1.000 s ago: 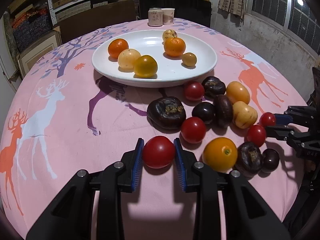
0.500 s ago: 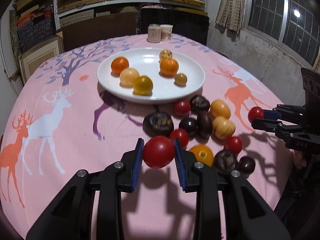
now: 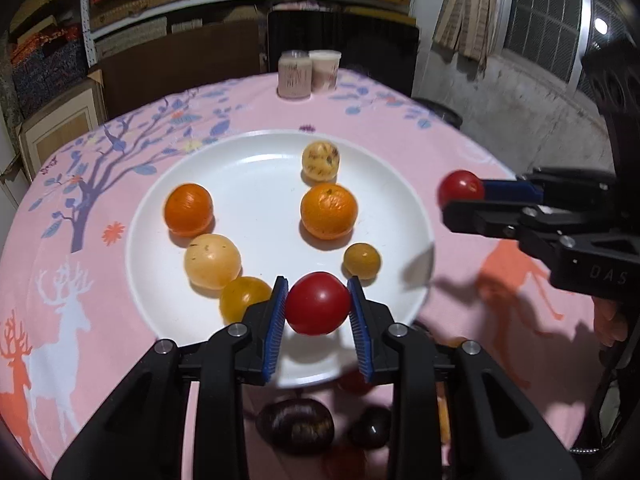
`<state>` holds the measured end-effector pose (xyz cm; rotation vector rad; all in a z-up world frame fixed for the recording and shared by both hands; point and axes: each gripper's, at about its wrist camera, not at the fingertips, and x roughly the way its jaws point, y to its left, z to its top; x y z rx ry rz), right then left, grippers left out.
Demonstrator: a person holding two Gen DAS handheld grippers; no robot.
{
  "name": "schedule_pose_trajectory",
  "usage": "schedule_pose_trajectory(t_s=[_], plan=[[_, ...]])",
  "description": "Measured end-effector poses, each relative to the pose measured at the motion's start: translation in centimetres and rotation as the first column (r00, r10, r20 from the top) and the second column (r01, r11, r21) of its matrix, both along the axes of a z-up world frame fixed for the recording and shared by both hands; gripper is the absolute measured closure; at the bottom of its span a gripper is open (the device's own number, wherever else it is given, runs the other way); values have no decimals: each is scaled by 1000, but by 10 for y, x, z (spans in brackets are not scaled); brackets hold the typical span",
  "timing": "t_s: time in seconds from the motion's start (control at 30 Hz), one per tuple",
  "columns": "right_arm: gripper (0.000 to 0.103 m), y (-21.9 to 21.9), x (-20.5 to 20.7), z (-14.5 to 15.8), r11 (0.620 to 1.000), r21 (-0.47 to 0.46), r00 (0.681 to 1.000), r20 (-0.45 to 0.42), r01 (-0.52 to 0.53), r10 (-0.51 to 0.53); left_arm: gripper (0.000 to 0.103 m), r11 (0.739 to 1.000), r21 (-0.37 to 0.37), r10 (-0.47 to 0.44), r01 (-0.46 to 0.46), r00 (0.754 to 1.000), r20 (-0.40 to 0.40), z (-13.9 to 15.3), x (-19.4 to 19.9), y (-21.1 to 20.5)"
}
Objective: Organize fruits
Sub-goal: 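Carry both tomatoes onto the white plate and open both tools to release them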
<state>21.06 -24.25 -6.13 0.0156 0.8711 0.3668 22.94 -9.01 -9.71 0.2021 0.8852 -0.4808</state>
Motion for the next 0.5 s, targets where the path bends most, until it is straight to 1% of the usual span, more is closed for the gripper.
schedule_pose_trajectory(t_s=[0.07, 0.13, 0.2, 0.27, 0.3, 0.33, 0.37, 0.4, 0.43, 0.5], plan=[[74, 8, 17, -15, 999, -44, 1000, -27, -3, 2, 73, 1000, 22, 5, -4, 999, -33, -14, 13, -5], [74, 14, 32, -29, 996, -86, 999, -49, -7, 3, 73, 1000, 31, -6, 6, 1000, -18, -18, 19, -9], [74, 18, 41, -40, 993, -116, 998, -67, -15, 7, 73, 999, 32, -18, 18, 1000, -23, -19, 23, -13], [73, 22, 46, -46, 990, -142, 997, -74, -24, 14, 73, 998, 52, -31, 32, 999, -18, -22, 25, -20], [73, 23, 48, -48, 988, -149, 997, -74, -28, 17, 70, 998, 61, -34, 34, 999, -13, -22, 25, -22], [73, 24, 49, -48, 988, -150, 997, -72, -32, 22, 60, 998, 59, -36, 37, 999, -13, -21, 25, -23], [73, 25, 48, -48, 988, -150, 998, -66, -34, 24, 55, 998, 52, -36, 37, 999, -12, -20, 25, -24], [70, 25, 47, -47, 988, -151, 998, -57, -35, 26, 45, 998, 46, -34, 34, 999, -12, -19, 25, -24], [68, 26, 45, -45, 988, -150, 999, -47, -34, 27, 40, 999, 45, -28, 29, 1000, -7, -18, 24, -24], [68, 25, 41, -40, 988, -151, 999, -28, -25, 21, 40, 999, 38, -25, 25, 1000, 0, -16, 21, -21]])
